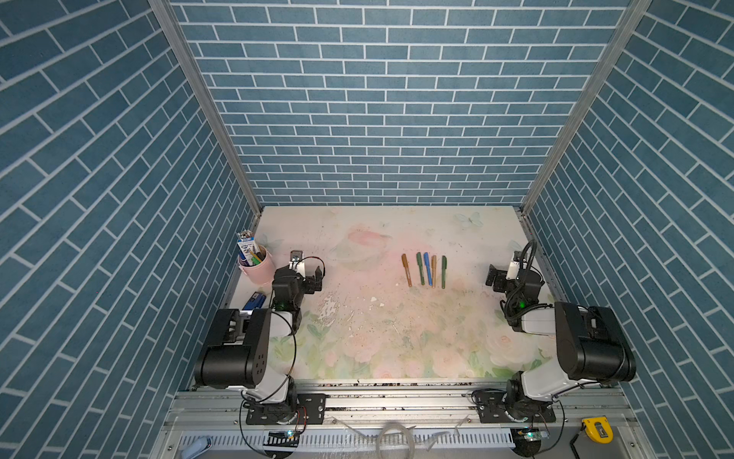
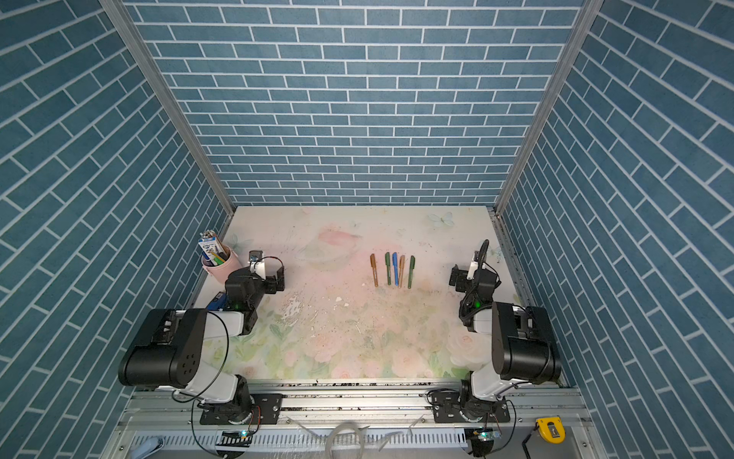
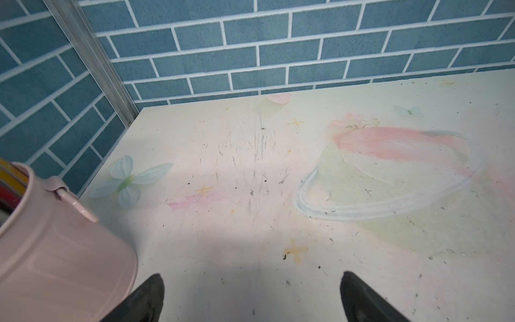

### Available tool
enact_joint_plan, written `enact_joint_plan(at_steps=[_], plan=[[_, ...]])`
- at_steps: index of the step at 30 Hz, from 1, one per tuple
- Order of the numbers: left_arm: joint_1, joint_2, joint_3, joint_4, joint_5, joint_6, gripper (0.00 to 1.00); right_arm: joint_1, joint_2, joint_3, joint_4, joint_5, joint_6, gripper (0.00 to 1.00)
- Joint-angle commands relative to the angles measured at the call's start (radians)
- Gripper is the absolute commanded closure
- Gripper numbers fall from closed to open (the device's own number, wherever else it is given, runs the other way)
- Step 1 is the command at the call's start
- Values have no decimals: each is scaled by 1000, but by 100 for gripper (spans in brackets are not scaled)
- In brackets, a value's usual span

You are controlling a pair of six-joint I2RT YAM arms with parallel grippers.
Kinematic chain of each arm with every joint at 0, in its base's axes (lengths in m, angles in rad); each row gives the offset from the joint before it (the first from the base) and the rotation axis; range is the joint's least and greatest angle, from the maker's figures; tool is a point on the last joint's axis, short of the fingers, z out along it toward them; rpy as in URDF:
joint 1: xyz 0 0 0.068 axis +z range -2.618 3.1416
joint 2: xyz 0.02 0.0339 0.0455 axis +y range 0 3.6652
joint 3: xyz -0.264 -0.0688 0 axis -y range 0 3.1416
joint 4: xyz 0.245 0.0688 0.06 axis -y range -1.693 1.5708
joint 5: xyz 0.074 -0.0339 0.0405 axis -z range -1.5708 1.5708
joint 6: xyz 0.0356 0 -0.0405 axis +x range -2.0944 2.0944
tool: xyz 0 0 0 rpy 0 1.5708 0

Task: Insert pens into pen caps
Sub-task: Reset both arms

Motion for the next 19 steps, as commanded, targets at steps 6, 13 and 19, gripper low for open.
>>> enact_joint_plan(at_steps=[6,13,19], plan=[[6,4,6,-13,10,-6,0,3,-8,-12,-2,-9,18,1],[6,4,8,-15,10,-6,0,4,-6,-11,-4,-8,16,1],[6,3,6,-14,8,-4,0,4,-5,-11,-6,-9,15,1]])
